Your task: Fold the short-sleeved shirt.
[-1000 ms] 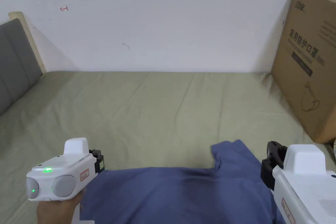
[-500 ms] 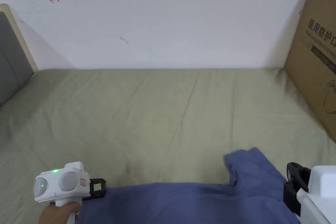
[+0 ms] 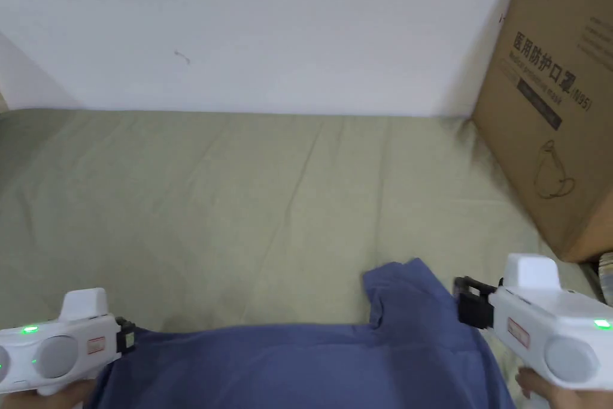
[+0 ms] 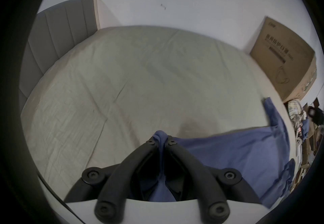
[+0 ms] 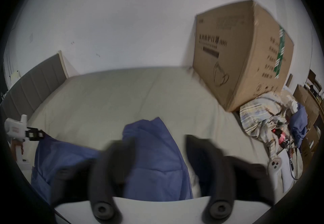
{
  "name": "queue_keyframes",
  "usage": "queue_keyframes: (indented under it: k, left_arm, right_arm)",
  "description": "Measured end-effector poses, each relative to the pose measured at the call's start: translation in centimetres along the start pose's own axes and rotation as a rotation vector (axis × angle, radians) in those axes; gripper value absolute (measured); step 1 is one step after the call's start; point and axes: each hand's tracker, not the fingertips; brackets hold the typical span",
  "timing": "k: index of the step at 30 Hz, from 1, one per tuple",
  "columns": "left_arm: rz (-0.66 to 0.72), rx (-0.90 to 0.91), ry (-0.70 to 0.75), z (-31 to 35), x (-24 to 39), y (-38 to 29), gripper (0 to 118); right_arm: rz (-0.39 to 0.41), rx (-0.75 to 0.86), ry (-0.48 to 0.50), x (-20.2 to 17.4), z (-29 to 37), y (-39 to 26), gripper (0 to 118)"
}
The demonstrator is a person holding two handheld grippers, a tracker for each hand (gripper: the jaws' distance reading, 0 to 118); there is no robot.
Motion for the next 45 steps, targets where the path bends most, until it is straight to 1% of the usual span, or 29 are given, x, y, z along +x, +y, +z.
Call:
queue_keyframes:
  k: [1, 2, 4, 5, 6, 8, 9, 10, 11, 12, 14, 15, 16, 17, 18, 19, 20, 22, 23, 25, 27, 29, 35, 40, 45]
  left_arm:
    - [0.001, 0.001, -0.013, 0.8, 0.0, 0.0, 3]
    - [-0.001, 0.003, -0.023, 1.4, -0.1, -0.1, 3]
    - [-0.018, 0.019, -0.018, 2.3, -0.3, -0.2, 3]
    - [-0.025, 0.018, -0.018, 2.6, -0.5, -0.2, 3]
    - [-0.025, 0.018, -0.019, 2.8, -0.6, -0.2, 3]
    - [-0.029, 0.019, -0.019, 3.5, -0.5, -0.1, 3]
    - [-0.026, 0.02, -0.021, 3.6, -0.8, -0.1, 3]
    - [-0.022, 0.019, -0.022, 3.7, -1.0, -0.1, 3]
    - [-0.019, 0.018, -0.022, 3.8, -0.9, 0.0, 3]
    - [-0.018, 0.018, -0.021, 3.8, -1.0, 0.0, 3]
    - [-0.02, 0.013, -0.016, 3.9, -1.3, -0.2, 3]
    - [-0.021, 0.011, -0.014, 3.8, -1.1, -0.2, 3]
    - [-0.023, 0.009, -0.012, 3.8, -1.1, -0.2, 3]
    - [-0.022, 0.008, -0.011, 3.9, -1.2, -0.3, 3]
    - [-0.021, 0.006, -0.01, 4.0, -1.3, -0.4, 3]
    - [-0.022, 0.006, -0.008, 4.5, -0.8, -0.7, 3]
    - [-0.022, 0.005, -0.003, 4.8, -0.7, -0.8, 3]
    - [-0.012, 0.006, 0.002, 5.4, -0.9, -1.0, 3]
    - [-0.007, 0.007, 0.002, 5.2, -1.0, -1.1, 3]
    - [0.001, 0.002, 0.009, 5.7, -1.2, -1.4, 3]
    - [0.014, 0.0, 0.018, 6.5, -1.3, -1.6, 3]
    - [0.039, -0.005, 0.031, 7.5, -1.6, -2.1, 3]
    - [0.066, -0.005, 0.058, 11.0, -3.0, -4.4, 3]
    - [0.082, 0.003, 0.045, 14.7, -4.4, -7.8, 3]
    - [0.074, -0.026, 0.039, 17.3, -5.0, -12.3, 3]
  right_arm:
    - [-0.001, -0.03, 0.01, 0.7, -1.8, 0.3, 91]
    - [0.01, -0.054, 0.019, 1.2, -3.5, 0.5, 96]
    - [0.011, -0.119, -0.004, 2.0, -6.6, 0.6, 96]
    - [-0.011, -0.166, -0.003, 2.3, -8.3, 0.5, 96]
    - [-0.014, -0.202, -0.006, 2.6, -9.5, 0.3, 96]
    - [0.036, -0.267, -0.026, 2.5, -11.8, -0.4, 95]
    - [0.053, -0.283, -0.035, 2.2, -12.4, -0.9, 91]
    - [0.039, -0.296, -0.046, 2.1, -13.2, -1.4, 87]
    - [0.044, -0.336, -0.053, 2.0, -14.0, -1.8, 82]
    - [0.05, -0.364, -0.058, 1.9, -14.6, -2.2, 74]
    - [0.077, -0.414, -0.066, 1.6, -15.5, -3.2, 54]
    - [0.078, -0.418, -0.052, 1.5, -15.5, -3.4, 39]
    - [0.069, -0.381, -0.023, 1.3, -15.0, -3.6, 20]
    - [0.069, -0.359, -0.033, 0.3, -13.7, -3.5, 1]
    - [0.083, -0.355, -0.035, 0.0, -13.4, -3.4, 1]
    - [0.103, -0.35, -0.009, -0.3, -13.0, -3.4, 1]
    - [0.118, -0.344, -0.024, -0.7, -12.5, -3.2, 1]
    - [0.17, -0.272, -0.034, -0.5, -11.1, -2.9, 1]
    - [0.17, -0.252, -0.024, -0.5, -9.8, -2.7, 1]
    - [0.15, -0.207, 0.034, 0.2, -7.6, -2.5, 1]
    - [0.13, -0.165, 0.062, 0.6, -4.6, -2.2, 1]
    - [0.097, -0.11, 0.111, 1.2, -0.5, -2.2, 1]
    - [0.06, -0.02, 0.224, 2.9, 9.6, -3.8, 1]
    - [0.016, 0.012, 0.27, 3.6, 15.5, -7.6, 1]
    - [-0.026, -0.015, 0.279, 2.9, 19.4, -12.7, 1]
